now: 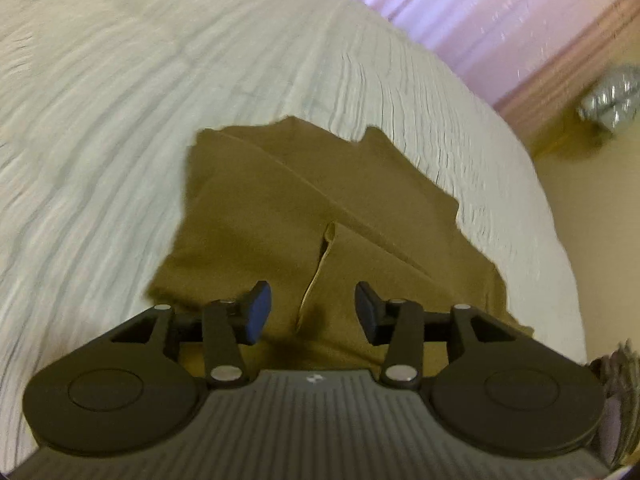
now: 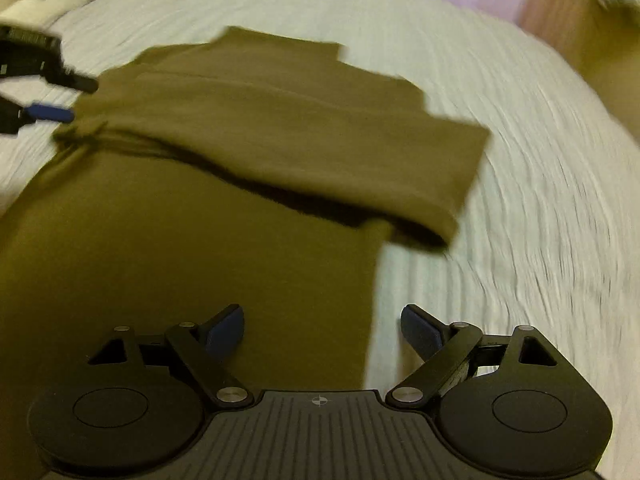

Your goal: Fold clothes

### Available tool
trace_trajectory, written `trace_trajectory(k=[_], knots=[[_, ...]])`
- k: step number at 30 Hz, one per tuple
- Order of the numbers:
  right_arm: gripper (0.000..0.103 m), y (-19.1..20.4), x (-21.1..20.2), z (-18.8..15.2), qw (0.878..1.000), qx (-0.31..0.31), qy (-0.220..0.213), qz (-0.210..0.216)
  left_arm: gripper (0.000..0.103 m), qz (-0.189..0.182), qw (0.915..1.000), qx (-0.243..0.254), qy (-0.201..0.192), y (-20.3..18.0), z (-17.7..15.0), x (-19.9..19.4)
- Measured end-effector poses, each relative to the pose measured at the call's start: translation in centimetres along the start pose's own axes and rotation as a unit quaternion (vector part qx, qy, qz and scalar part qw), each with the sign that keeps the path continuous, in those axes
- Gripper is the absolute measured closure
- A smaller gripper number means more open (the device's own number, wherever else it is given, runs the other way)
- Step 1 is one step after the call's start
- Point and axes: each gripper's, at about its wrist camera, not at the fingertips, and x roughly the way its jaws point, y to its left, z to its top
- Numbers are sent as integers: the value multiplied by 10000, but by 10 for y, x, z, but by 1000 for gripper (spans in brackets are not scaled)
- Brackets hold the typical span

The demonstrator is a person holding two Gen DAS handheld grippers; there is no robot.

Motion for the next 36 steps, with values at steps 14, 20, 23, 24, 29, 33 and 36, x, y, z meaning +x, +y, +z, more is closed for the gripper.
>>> trace_trajectory(k=[14, 20, 23, 24, 29, 33, 36], knots=[[22, -27, -18, 19, 9947, 682, -704, -307, 103, -931, 9905, 570, -836, -44, 39, -46], [44, -15, 20, 46, 9941, 211, -885, -584, 103, -1097, 9782, 897, -1516, -52, 70, -92], [46, -22, 23, 57, 9910, 435, -1101, -631, 103, -862, 9792, 1046, -1510, -42, 68, -95], [49, -24, 24, 59, 9900, 505, -1134, -672, 103, -782, 9810, 1007, -1465, -35, 64, -92], [59, -54, 17, 54, 9786, 1613, -1235, -315, 103, -345, 9877, 741, -1330, 1, 36, -80], [59, -76, 19, 43, 9657, 2404, -983, 34, 103, 113, 9927, 677, -992, 33, 22, -54], [59, -74, 21, 43, 9709, 2177, -999, -53, 103, 236, 9907, 936, -964, 37, 12, -47]])
